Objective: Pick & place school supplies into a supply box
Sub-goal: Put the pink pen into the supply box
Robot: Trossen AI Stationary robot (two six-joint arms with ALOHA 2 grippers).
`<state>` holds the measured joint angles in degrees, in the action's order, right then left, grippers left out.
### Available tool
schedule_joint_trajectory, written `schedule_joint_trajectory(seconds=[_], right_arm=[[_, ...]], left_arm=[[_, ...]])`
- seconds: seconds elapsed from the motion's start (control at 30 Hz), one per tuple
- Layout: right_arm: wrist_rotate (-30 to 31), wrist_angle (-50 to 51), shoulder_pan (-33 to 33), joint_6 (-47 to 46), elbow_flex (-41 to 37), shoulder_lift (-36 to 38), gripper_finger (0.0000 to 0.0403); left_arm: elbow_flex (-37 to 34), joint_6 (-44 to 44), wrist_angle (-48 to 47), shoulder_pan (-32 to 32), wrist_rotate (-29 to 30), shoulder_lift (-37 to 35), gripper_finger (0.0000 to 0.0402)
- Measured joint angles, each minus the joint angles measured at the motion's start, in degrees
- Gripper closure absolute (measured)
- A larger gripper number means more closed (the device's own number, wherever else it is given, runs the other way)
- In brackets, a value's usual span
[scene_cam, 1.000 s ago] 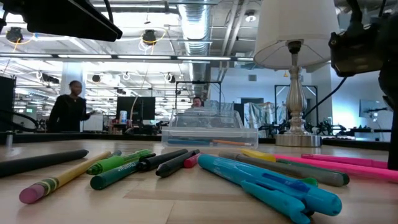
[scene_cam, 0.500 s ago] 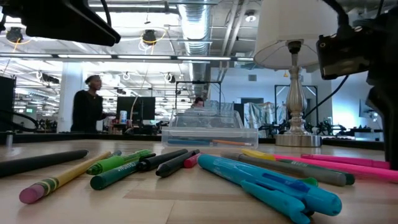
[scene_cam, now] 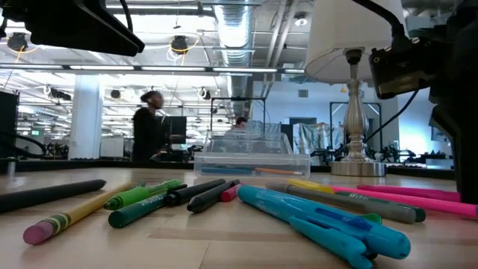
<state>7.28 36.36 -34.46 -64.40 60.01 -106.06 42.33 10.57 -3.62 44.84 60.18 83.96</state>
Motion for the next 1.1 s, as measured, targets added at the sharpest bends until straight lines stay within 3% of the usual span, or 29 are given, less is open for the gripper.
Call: schedule_joint_trajectory(seconds=[0.4,0.67,1.1], right_arm=[[5.50,-0.09,-0.02,-1.06,-0.17,-0.09,0.0392],[12.91,1.95,0.80,-0.48,-0.46,0.51,0.0391],[17.05,5.28,8.73,5.93,-0.33,3.02,0.0390]], left_arm=[[0.00,-0.26,0.00,0.00,-0.04,0.00,0.0265],[0.00,-0.26,-0.48,0.00,-0.04,0.00,0.0265],[0.00,0.26,-1.78,0.02,-0.07,0.00,0.0265]])
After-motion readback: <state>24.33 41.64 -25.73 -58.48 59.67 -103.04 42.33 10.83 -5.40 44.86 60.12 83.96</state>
